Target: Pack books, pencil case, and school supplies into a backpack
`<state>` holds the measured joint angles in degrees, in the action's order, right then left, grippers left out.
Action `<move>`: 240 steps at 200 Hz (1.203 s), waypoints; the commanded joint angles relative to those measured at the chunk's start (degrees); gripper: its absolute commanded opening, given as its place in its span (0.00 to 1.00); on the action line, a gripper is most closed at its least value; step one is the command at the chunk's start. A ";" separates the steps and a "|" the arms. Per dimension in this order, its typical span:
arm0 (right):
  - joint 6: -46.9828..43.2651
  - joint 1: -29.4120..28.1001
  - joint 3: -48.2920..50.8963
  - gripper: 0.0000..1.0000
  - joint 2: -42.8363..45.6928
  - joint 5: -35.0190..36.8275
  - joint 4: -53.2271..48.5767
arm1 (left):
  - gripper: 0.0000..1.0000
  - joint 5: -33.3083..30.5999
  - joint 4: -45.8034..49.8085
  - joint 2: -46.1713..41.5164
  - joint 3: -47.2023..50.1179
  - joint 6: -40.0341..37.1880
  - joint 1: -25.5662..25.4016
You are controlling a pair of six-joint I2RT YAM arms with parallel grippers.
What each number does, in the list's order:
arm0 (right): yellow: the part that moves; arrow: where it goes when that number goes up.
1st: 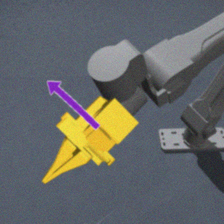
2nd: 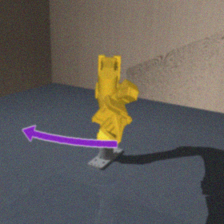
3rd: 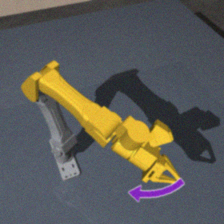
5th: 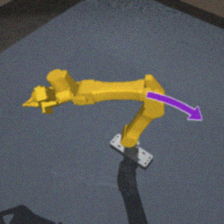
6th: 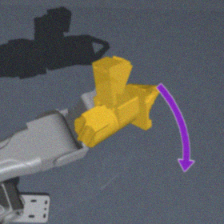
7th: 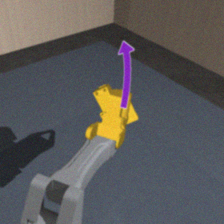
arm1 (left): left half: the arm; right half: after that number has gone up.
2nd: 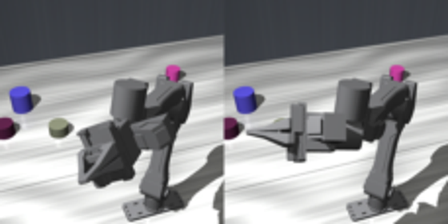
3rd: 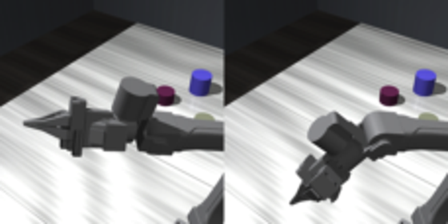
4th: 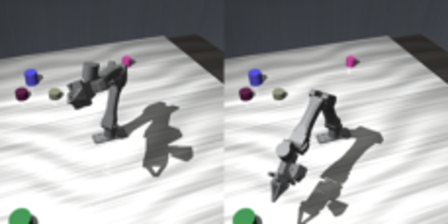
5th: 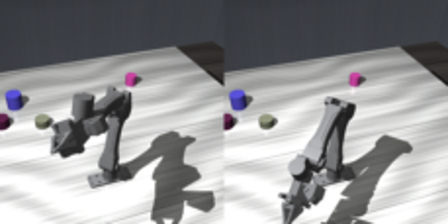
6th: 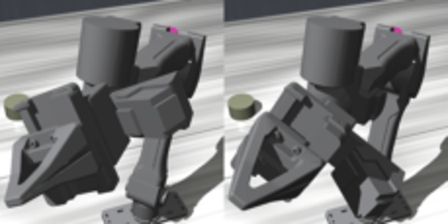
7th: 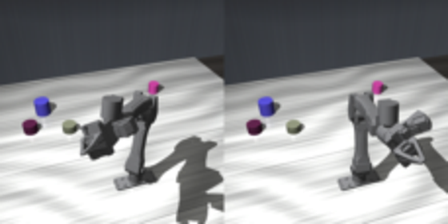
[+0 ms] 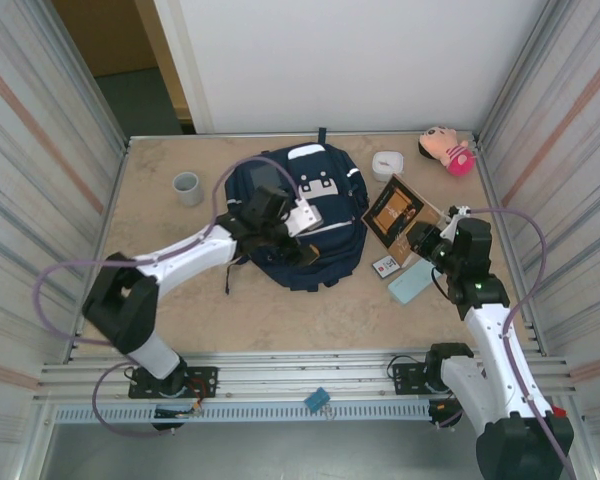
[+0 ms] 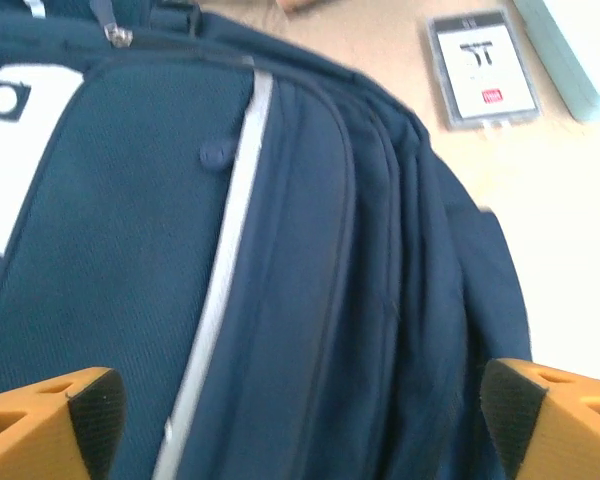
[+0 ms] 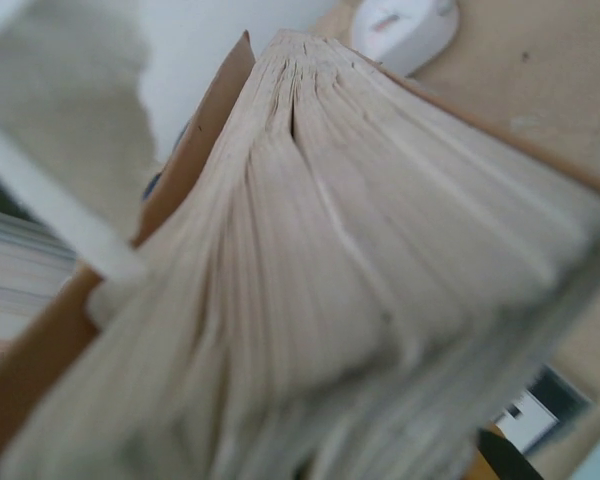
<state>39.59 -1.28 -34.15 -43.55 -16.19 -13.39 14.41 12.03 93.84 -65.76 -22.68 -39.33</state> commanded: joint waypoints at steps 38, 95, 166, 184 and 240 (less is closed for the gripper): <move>-0.57 -0.39 0.64 0.00 4.57 3.06 2.75 | 0.97 -1.07 3.51 14.91 -14.49 -4.38 -3.36; -1.16 -0.42 1.19 0.00 4.00 0.58 3.24 | 0.95 -10.21 5.87 21.19 -16.95 -4.63 -3.46; -1.63 -0.36 0.94 0.00 2.07 -1.87 4.50 | 0.00 -15.25 -0.35 12.76 -7.67 0.35 -3.48; -1.49 0.00 0.71 0.00 1.99 -2.28 4.42 | 0.00 -11.98 -0.41 7.56 -5.01 4.08 -3.62; -0.85 1.52 -4.13 0.00 -0.14 -11.68 0.60 | 0.00 -9.96 2.56 -5.05 -2.05 16.26 -5.14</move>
<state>39.42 -0.30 -33.12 -43.88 -21.10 -13.82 3.18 12.78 94.35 -67.07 -14.50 -43.94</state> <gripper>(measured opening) 0.175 0.061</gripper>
